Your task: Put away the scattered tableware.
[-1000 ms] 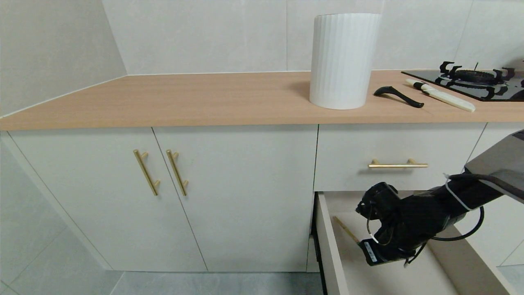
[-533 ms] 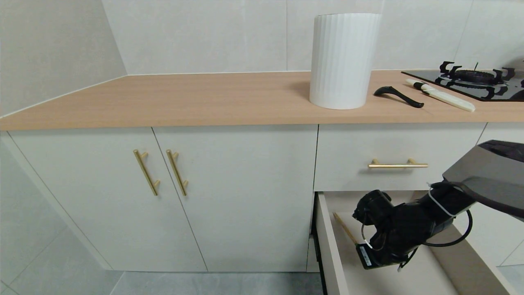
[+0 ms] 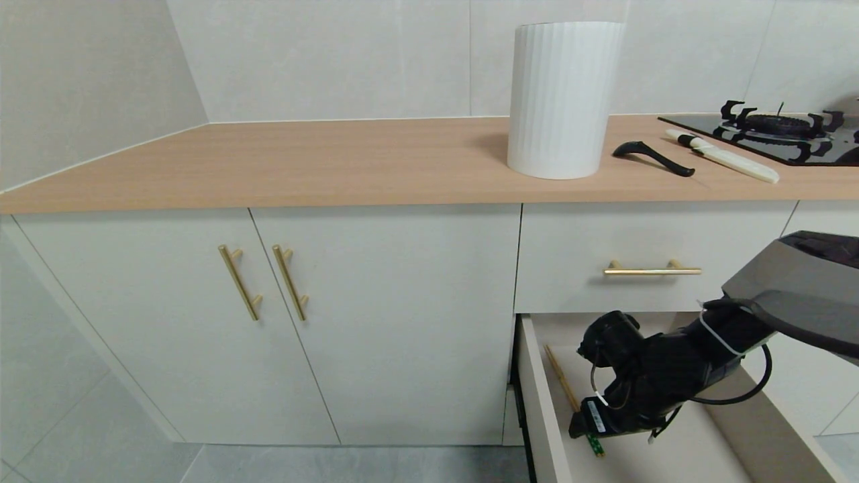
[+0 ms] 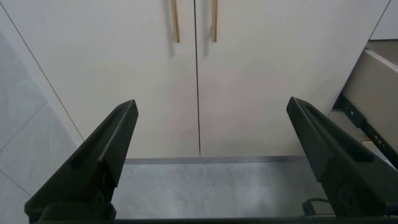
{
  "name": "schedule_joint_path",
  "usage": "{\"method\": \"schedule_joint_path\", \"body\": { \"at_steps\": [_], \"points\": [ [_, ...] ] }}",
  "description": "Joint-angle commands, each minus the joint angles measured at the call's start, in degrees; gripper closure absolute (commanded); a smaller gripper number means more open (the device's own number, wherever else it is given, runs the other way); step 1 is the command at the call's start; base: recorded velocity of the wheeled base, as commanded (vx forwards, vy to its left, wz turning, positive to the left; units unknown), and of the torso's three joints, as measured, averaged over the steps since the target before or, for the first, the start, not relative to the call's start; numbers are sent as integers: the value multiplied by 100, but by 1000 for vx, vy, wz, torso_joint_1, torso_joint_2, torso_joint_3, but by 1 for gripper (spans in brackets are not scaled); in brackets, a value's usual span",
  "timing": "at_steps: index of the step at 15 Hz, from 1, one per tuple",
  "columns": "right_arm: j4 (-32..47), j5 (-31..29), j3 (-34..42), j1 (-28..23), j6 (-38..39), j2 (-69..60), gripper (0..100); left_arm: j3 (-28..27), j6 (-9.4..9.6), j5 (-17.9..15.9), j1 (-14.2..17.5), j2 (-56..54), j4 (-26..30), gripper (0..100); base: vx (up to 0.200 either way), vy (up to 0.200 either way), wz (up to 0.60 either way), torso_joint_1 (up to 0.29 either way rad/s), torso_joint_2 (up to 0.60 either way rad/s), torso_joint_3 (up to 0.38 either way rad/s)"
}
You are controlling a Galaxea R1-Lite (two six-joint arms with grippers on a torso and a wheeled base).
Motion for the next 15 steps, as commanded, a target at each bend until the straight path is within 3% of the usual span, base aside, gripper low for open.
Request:
{"method": "schedule_joint_path", "body": {
  "at_steps": [1, 4, 9, 15],
  "points": [
    [23, -6, 39, 0, 5, -285, 0, 0, 0, 1, -5, 0, -1, 0, 0, 0, 0, 0, 0, 0],
    [41, -50, 276, -88, -12, -1339, 0, 0, 0, 1, -5, 0, -1, 0, 0, 0, 0, 0, 0, 0],
    [665, -112, 373, -808, -619, -3422, 0, 0, 0, 1, -5, 0, -1, 0, 0, 0, 0, 0, 0, 0],
    [911, -121, 505, -1028, -1225, -4547, 0, 0, 0, 1, 4, 0, -1, 0, 0, 0, 0, 0, 0, 0]
  ]
}}
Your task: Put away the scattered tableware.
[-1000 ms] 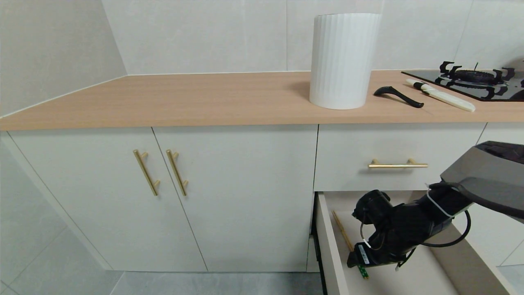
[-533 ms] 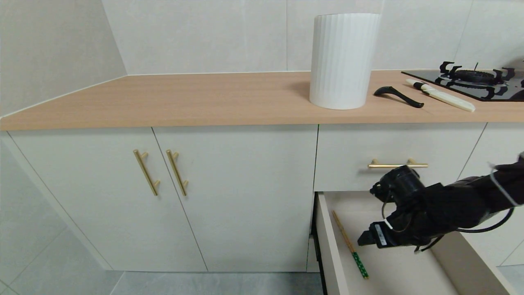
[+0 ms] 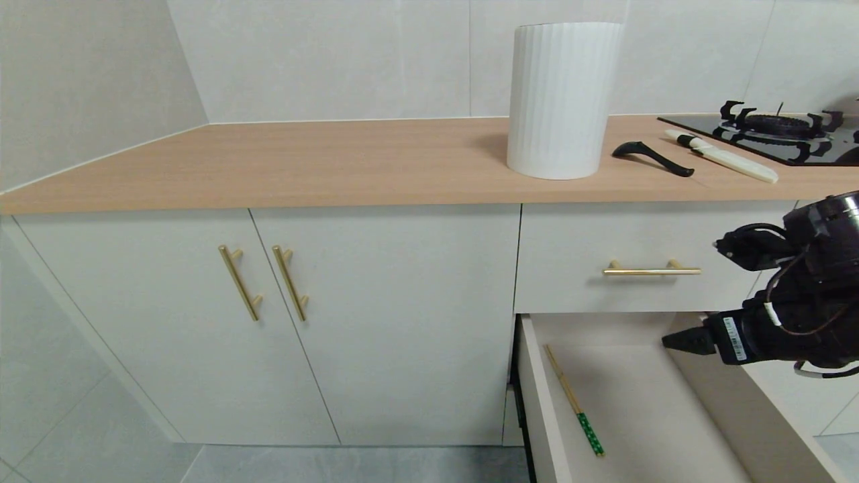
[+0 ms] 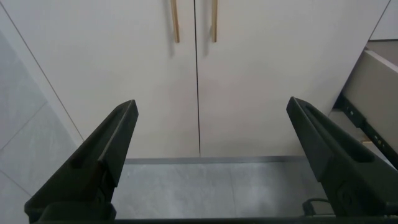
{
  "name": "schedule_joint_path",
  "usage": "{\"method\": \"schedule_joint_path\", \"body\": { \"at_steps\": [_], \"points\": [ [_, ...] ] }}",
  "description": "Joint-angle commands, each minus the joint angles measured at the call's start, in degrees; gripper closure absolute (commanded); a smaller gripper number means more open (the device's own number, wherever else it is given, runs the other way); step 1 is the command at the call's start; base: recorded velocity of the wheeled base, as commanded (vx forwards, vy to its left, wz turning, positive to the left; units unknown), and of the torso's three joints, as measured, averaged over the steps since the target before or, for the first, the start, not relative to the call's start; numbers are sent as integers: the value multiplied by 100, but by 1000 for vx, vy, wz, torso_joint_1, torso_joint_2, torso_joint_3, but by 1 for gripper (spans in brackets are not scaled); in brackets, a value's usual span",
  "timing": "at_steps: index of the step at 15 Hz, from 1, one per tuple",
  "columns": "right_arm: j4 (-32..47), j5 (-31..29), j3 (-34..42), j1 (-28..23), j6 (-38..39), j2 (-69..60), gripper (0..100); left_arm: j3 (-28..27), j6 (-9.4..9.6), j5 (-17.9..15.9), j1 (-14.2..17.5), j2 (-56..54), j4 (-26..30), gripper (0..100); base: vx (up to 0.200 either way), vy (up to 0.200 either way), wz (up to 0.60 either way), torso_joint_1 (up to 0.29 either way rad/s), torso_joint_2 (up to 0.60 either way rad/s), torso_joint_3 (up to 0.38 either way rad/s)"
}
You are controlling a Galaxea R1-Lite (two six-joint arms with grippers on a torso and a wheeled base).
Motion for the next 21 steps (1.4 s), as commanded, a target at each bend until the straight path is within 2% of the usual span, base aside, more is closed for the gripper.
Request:
{"method": "schedule_joint_path", "body": {
  "at_steps": [1, 6, 15, 19, 21],
  "points": [
    [-6, -1, 37, -44, -14, -497, 0, 0, 0, 1, 4, 0, -1, 0, 0, 0, 0, 0, 0, 0],
    [-14, -1, 63, -44, -58, -515, 0, 0, 0, 1, -5, 0, -1, 0, 0, 0, 0, 6, -43, -32],
    [-32, -71, 72, -71, -66, -524, 0, 0, 0, 1, 4, 0, -1, 0, 0, 0, 0, 127, -412, -290],
    [-261, -71, -42, -598, -567, -436, 0, 0, 0, 1, -5, 0, -1, 0, 0, 0, 0, 189, -476, -290],
    [-595, -1, -499, -888, -805, 47, 0, 0, 0, 1, 4, 0, -1, 0, 0, 0, 0, 198, -483, -293]
  ]
}}
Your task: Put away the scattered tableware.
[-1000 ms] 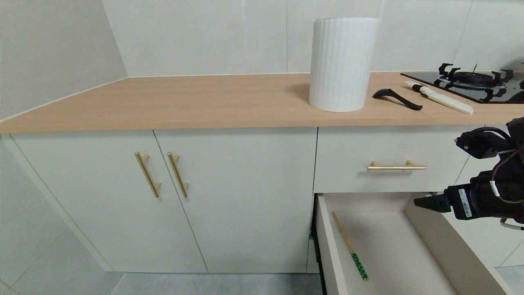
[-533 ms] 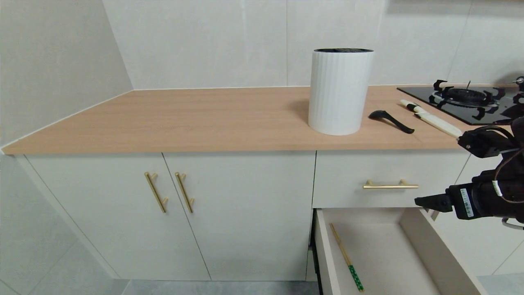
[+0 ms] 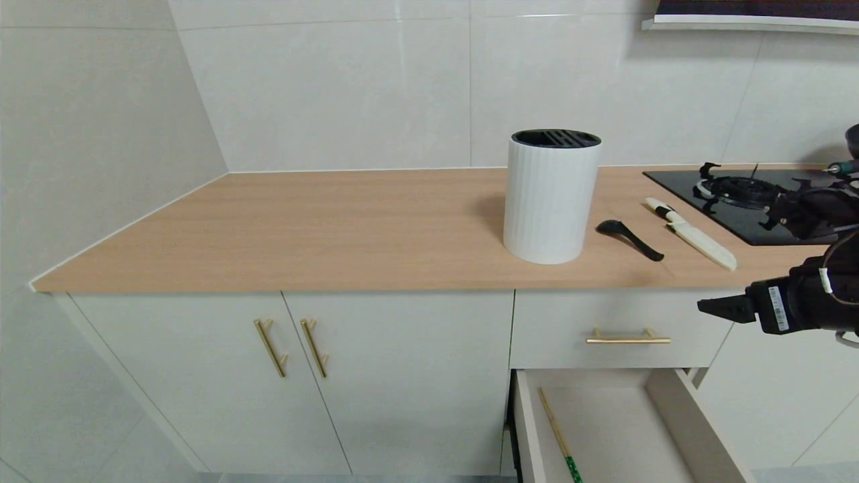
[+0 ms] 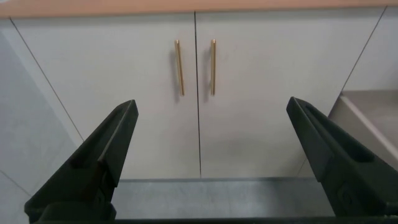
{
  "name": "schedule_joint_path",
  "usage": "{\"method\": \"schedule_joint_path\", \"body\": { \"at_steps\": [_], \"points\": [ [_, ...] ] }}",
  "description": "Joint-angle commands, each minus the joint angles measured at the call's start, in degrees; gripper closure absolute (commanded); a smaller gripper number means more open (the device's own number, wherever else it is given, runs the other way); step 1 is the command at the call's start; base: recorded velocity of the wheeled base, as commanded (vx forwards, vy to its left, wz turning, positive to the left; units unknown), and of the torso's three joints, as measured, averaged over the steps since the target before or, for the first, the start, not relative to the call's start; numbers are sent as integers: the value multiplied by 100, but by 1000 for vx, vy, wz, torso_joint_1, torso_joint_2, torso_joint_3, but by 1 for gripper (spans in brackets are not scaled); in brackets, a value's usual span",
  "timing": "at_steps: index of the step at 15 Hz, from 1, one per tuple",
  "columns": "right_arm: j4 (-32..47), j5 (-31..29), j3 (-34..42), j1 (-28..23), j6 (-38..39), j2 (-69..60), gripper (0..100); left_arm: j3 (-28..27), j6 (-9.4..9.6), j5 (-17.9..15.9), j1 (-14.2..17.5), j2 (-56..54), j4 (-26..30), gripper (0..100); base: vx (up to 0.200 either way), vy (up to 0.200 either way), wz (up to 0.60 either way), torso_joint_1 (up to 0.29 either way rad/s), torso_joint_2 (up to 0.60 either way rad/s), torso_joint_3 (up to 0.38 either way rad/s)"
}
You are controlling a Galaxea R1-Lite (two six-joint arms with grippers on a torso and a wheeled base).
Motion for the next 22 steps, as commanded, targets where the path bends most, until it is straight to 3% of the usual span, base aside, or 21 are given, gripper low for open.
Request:
{"method": "schedule_joint_path", "body": {
  "at_steps": [1, 3, 9, 22],
  "points": [
    [-218, 88, -641, -263, -111, 651, 0, 0, 0, 1, 4, 0, -1, 0, 0, 0, 0, 207, -505, -286],
    [-192, 422, -1555, -342, -296, 1328, 0, 0, 0, 1, 4, 0, -1, 0, 0, 0, 0, 164, -381, -224],
    [-236, 1617, -2909, -570, -683, 3112, 0, 0, 0, 1, 4, 0, -1, 0, 0, 0, 0, 18, -39, -22],
    [-1352, 1943, -2988, -676, -779, 3991, 0, 0, 0, 1, 4, 0, -1, 0, 0, 0, 0, 0, 0, 0]
  ]
}}
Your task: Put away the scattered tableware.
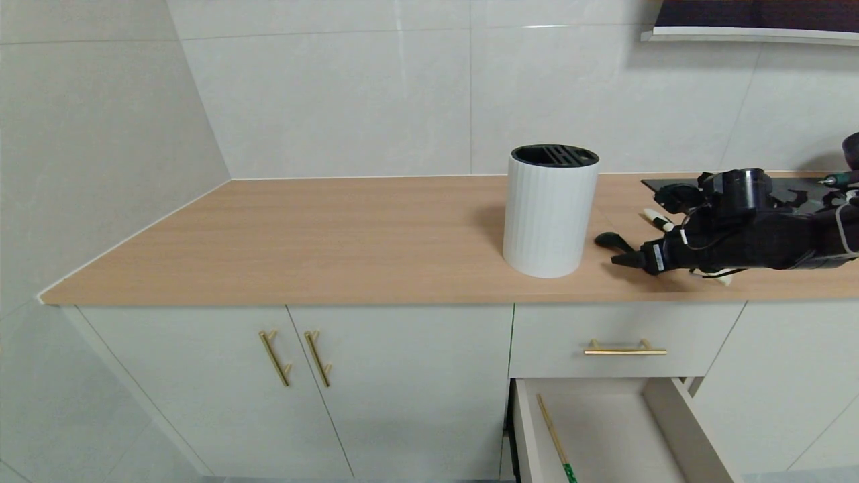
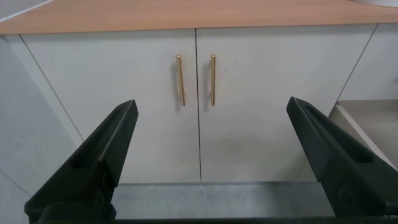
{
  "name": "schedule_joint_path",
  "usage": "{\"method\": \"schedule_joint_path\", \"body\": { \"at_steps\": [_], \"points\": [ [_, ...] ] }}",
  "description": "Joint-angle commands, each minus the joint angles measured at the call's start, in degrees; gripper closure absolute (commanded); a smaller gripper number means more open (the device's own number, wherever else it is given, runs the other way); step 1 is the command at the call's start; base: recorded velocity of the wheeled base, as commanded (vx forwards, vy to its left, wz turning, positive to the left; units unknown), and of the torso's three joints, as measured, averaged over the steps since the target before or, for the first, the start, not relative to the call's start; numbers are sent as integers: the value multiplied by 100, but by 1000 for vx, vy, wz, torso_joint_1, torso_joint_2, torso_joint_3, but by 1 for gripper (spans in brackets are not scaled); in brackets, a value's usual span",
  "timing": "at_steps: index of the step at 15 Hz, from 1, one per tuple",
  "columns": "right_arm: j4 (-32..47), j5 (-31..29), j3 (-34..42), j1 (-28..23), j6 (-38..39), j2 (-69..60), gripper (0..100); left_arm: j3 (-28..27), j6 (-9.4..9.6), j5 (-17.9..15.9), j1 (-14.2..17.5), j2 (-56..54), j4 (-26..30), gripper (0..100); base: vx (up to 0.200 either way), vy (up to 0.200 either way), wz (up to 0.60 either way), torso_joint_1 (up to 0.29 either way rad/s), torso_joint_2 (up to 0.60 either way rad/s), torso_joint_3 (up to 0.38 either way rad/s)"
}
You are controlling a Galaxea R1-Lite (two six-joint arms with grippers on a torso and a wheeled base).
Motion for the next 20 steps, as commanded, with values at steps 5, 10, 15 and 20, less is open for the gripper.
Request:
{"method": "schedule_joint_path", "body": {
  "at_steps": [5, 10, 15, 20],
  "points": [
    [-33, 209, -184, -59, 40, 283, 0, 0, 0, 1, 4, 0, -1, 0, 0, 0, 0, 0, 0, 0],
    [-41, 218, -184, -59, 40, 353, 0, 0, 0, 1, -5, 0, -1, 0, 0, 0, 0, 0, 0, 0],
    [-41, 236, -184, -103, 31, 397, 100, 0, 0, 1, -5, 0, -1, 0, 0, 0, 0, 0, 0, 0],
    [-41, 218, -193, -103, 31, 371, 100, 0, 0, 1, -5, 0, -1, 0, 0, 0, 0, 0, 0, 0]
  ]
}}
